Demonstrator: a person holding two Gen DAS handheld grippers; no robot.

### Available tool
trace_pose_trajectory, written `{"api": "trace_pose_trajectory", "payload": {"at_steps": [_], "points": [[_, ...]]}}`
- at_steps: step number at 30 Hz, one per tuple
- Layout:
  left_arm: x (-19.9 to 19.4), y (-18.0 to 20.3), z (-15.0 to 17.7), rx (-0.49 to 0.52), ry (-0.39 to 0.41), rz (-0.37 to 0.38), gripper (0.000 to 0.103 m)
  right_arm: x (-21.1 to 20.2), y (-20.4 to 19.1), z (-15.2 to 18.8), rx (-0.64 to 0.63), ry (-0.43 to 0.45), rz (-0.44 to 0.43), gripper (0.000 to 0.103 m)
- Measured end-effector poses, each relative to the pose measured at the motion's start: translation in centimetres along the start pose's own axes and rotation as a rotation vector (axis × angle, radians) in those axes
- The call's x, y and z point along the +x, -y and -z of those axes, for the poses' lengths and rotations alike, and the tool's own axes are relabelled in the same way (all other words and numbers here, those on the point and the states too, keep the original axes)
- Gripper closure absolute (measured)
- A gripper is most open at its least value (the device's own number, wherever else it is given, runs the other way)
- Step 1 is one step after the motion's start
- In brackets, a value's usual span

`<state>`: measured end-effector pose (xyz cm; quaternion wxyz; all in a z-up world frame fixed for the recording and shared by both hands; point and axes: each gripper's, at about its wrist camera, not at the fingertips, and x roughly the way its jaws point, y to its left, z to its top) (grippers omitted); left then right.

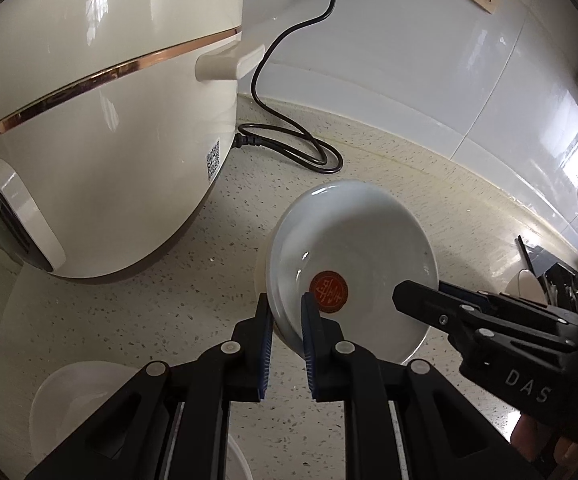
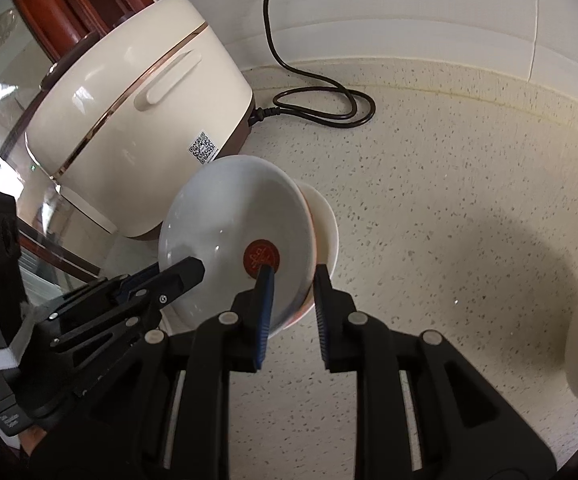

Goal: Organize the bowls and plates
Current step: 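Open the right tool and withdraw it from the stacked bowls, then move the right tool toward the black-rimmed white bowl beside the stove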

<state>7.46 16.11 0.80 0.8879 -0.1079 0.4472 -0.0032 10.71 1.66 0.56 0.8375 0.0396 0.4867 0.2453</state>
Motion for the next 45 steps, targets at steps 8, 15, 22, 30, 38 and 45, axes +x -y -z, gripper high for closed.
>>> {"api": "trace_pose_trajectory", "payload": {"at_steps": [8,15,22,30,38,45], "points": [[-0.1,-0.2,-0.1,0.000,-0.001,0.008,0.087,0.0,-0.1,0.2,-0.031,0.024,0.062,0.069],[-0.2,-0.4,0.1,0.002,0.012,-0.011,0.086,0.1,-0.1,0.3,-0.032,0.035,0.051,0.062],[-0.4,-0.9,0.2,-0.015,0.031,-0.031,0.080,-1.7,-0.4,0.3,-0.046,0.142,0.056,0.041],[-5.4,2.3,1.7,0.082,0.276,0.046,0.033,-6.7,0.4,2.5,-0.063,0.329,0.122,0.022],[-6.0,8.6,2.8,0.254,0.296,0.080,0.026,-11.4,4.5,5.7,-0.041,0.432,0.329,0.017],[-5.8,14.8,4.1,0.378,0.361,0.103,0.018,-15.5,10.3,8.8,0.073,0.610,0.603,0.003]]}}
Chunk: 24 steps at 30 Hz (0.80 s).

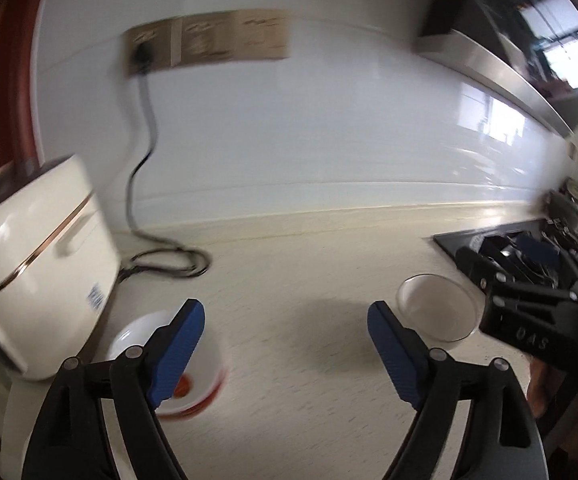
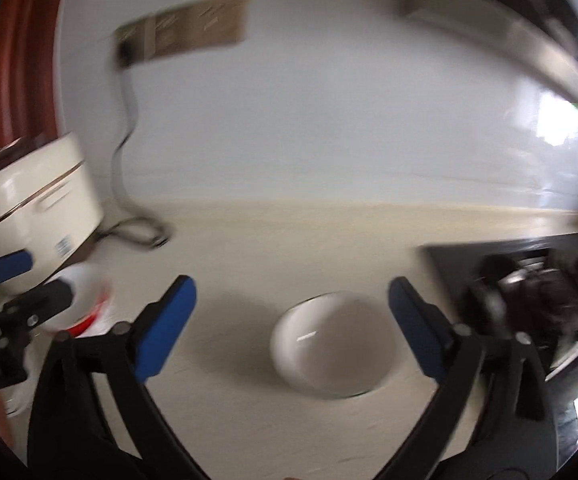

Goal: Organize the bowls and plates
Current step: 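Move the right tool toward the black-rimmed white bowl beside the stove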

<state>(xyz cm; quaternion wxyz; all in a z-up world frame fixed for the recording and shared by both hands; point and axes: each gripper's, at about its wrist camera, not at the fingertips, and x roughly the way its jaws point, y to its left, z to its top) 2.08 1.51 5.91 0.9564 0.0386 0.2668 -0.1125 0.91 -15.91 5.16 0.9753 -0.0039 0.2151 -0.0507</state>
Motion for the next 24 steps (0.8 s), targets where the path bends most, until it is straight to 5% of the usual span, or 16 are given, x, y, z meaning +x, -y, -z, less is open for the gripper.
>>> {"api": "trace_pose_trajectory", "payload": {"at_steps": [7,18,24], "points": [[2.9,4.7,-0.4,0.064,0.028,0.029,0.013,1.2,6.5,1.0,0.119,0.018,0.028,0.000],[10.5,7.0,-0.6,-0.068,-0.107,0.304,0.014,4.0,9.4,3.5,0.182,-0.125,-0.034,0.000],[13.0,6.9,0.8,-0.108,-0.210,0.368,0.040,5.0,9.2,3.8,0.139,-0.135,-0.015,0.000]]}}
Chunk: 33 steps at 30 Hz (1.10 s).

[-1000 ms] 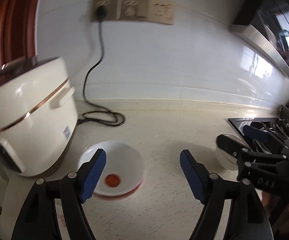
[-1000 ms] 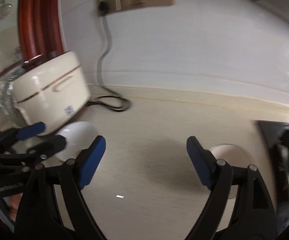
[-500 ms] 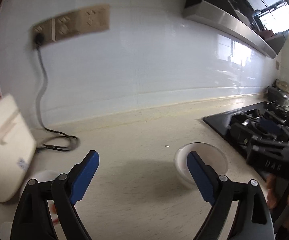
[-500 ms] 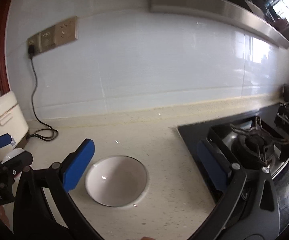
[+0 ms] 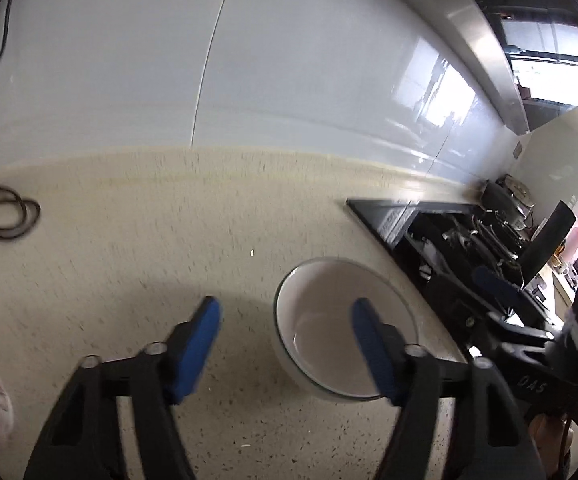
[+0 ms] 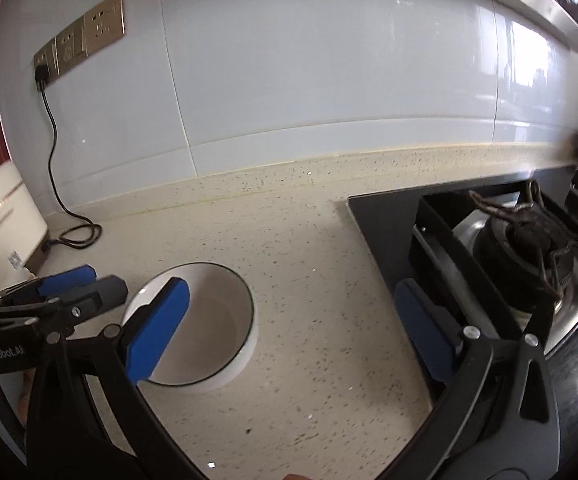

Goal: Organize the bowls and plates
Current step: 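Move the right tool toward the black-rimmed white bowl beside the stove, then grip the rim of the black-rimmed bowl with the right tool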

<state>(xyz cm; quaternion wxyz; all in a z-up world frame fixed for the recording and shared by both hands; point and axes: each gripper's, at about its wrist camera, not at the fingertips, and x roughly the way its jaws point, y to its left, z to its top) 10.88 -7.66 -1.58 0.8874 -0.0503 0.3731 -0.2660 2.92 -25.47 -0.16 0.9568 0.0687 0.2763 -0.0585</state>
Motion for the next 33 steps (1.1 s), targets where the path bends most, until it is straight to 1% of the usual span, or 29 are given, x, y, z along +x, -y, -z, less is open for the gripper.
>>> {"api": "trace_pose_trajectory", "payload": {"at_steps": [2,4,6,7,10,13,14,17,20,21,23,24,29,33], "points": [[0.6,-0.4,0.3,-0.013,-0.021,-0.003,0.043,0.3,0.0,0.0,-0.003,-0.007,0.004,0.003],[1.0,-0.8,0.4,-0.034,-0.034,0.022,0.043,0.7,0.2,0.1,0.000,-0.014,0.009,0.006],[1.2,-0.8,0.4,-0.053,-0.048,0.039,0.043,1.3,0.4,0.3,0.006,-0.034,-0.002,0.014],[1.3,-0.7,0.5,-0.051,-0.053,0.039,0.043,1.7,0.5,0.4,0.016,-0.061,-0.018,0.019],[1.8,-0.7,0.7,-0.052,-0.079,0.034,0.051,2.4,0.8,0.6,0.042,-0.106,-0.051,0.023],[2.2,-0.7,0.9,-0.070,-0.104,0.058,0.058,2.7,0.9,0.8,0.043,-0.127,-0.039,0.034],[2.4,-0.6,1.0,-0.069,-0.112,0.060,0.061,2.9,0.9,0.9,0.045,-0.142,-0.043,0.040],[3.0,-0.4,1.3,-0.061,-0.129,0.059,0.067,3.3,0.4,1.0,0.035,-0.165,-0.074,0.051],[3.0,-0.3,1.3,-0.057,-0.125,0.046,0.072,3.1,-0.3,1.0,-0.004,-0.156,-0.061,0.056],[3.0,-0.4,1.3,-0.061,-0.124,0.050,0.072,3.1,-0.4,1.0,-0.007,-0.157,-0.064,0.058],[2.8,-0.6,1.4,-0.067,-0.124,0.053,0.073,3.1,-0.4,1.0,-0.006,-0.159,-0.081,0.064],[2.8,-0.6,1.4,-0.065,-0.124,0.053,0.073,3.1,-0.5,1.0,-0.009,-0.158,-0.089,0.066],[2.8,-0.3,1.3,-0.045,-0.120,0.049,0.074,3.1,-1.3,0.7,-0.037,-0.159,-0.105,0.079],[2.9,-0.1,1.4,-0.033,-0.124,0.053,0.076,3.4,-1.9,0.9,-0.062,-0.174,-0.113,0.085]]}}
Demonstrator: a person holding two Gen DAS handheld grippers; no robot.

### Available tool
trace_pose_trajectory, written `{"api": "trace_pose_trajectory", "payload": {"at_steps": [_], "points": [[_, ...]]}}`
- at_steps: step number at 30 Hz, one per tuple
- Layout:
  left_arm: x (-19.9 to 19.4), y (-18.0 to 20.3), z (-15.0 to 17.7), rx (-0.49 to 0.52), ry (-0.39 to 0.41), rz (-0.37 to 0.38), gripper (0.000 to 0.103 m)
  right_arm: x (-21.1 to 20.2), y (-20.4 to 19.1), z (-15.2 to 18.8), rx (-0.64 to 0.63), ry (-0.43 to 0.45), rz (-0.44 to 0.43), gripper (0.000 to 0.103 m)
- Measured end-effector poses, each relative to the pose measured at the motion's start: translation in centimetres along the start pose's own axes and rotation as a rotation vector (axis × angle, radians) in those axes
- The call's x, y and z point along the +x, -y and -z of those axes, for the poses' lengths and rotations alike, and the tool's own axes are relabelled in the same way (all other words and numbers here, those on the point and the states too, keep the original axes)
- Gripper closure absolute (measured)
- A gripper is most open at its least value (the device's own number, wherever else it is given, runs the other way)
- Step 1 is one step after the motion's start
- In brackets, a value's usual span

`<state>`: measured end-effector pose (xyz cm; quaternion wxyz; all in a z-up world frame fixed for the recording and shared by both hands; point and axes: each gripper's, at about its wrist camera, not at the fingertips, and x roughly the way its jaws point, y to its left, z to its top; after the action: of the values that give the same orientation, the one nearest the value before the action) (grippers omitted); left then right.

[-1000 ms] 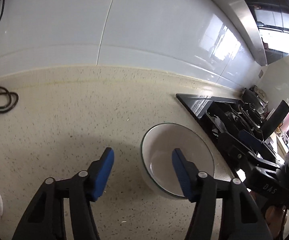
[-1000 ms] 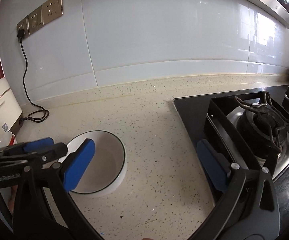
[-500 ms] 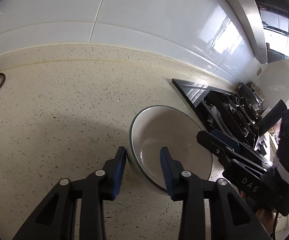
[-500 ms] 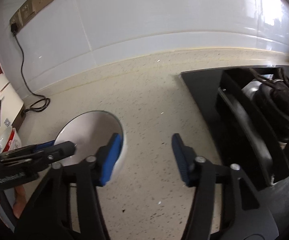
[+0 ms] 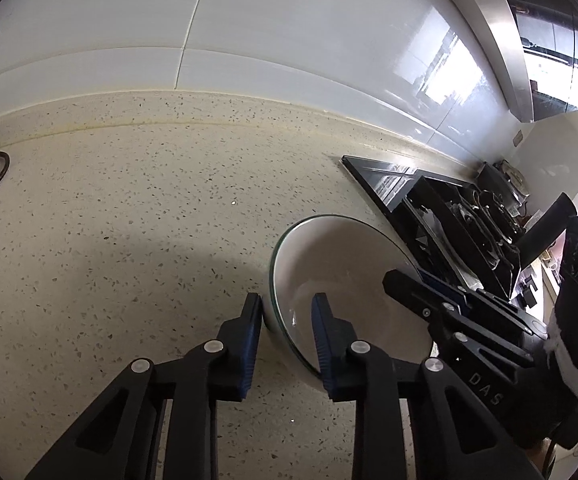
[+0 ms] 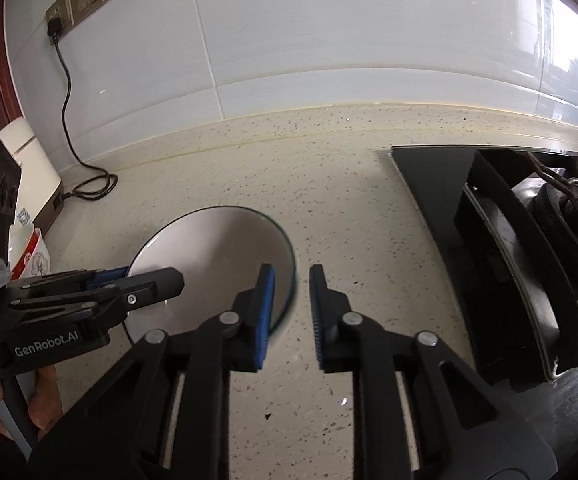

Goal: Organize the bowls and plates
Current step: 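Grip the rim of the black-rimmed bowl with the right tool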

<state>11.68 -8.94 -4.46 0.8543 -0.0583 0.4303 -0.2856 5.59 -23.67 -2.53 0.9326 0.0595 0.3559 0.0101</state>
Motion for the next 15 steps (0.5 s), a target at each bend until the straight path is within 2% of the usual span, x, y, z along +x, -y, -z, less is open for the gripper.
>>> {"api": "trace_pose_trajectory", "payload": {"at_steps": [6,10,15], "points": [[0.1,0.1,0.0,0.008,0.001,-0.012,0.078,-0.1,-0.4,0.2,-0.027,0.013,0.023,0.085],[0.0,0.7,0.1,0.041,0.013,-0.054,0.079,-0.2,-0.9,0.4,-0.058,0.024,0.053,0.085],[0.0,1.5,0.4,0.076,0.026,-0.108,0.080,-0.2,-0.7,0.4,-0.051,0.028,0.043,0.085]]}}
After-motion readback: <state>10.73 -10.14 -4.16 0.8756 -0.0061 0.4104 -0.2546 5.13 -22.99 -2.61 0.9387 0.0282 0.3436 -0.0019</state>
